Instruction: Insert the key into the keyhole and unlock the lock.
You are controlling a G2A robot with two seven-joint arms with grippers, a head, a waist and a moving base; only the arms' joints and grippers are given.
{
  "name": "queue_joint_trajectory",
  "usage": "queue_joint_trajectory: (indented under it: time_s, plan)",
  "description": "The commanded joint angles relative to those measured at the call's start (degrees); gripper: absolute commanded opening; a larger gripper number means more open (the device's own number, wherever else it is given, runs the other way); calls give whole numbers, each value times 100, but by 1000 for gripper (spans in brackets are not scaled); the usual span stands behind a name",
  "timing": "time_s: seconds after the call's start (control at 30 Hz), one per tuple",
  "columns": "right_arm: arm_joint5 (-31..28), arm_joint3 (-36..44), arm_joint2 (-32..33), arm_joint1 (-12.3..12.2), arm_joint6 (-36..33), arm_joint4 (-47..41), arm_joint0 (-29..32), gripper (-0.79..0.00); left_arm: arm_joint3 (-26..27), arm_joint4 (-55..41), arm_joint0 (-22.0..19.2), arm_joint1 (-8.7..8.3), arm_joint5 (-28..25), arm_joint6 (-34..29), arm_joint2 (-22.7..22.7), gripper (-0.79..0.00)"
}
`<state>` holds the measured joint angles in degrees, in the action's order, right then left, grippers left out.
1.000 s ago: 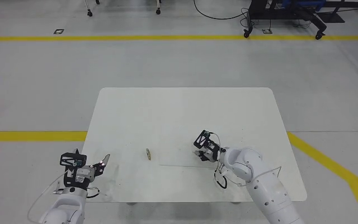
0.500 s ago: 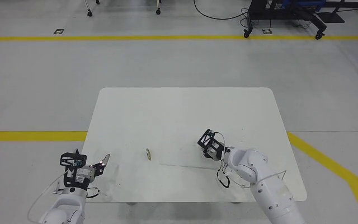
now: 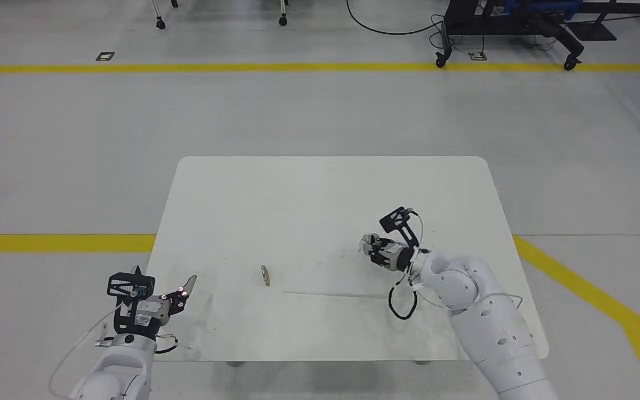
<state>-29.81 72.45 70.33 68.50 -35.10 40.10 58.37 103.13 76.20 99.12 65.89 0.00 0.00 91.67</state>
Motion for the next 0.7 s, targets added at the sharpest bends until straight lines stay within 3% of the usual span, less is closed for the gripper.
queue_joint_trajectory:
  time_s: [0.0, 0.07, 0.2, 0.43, 0.67]
  plan:
    - [11, -150, 0, 11, -138, -390, -93, -785, 0, 0, 0, 0, 0, 0, 0, 0]
    - [31, -308, 33, 27, -237, -898, -162, -785, 0, 0, 0, 0, 0, 0, 0, 0]
    - [-183, -383, 44, 7, -288, -1002, -220, -785, 0, 0, 0, 0, 0, 0, 0, 0]
    - [-935, 73, 405, -120, 193, -976, 347, -785, 0, 0, 0, 0, 0, 0, 0, 0]
    - [-935, 73, 405, -120, 193, -976, 347, -785, 0, 0, 0, 0, 0, 0, 0, 0]
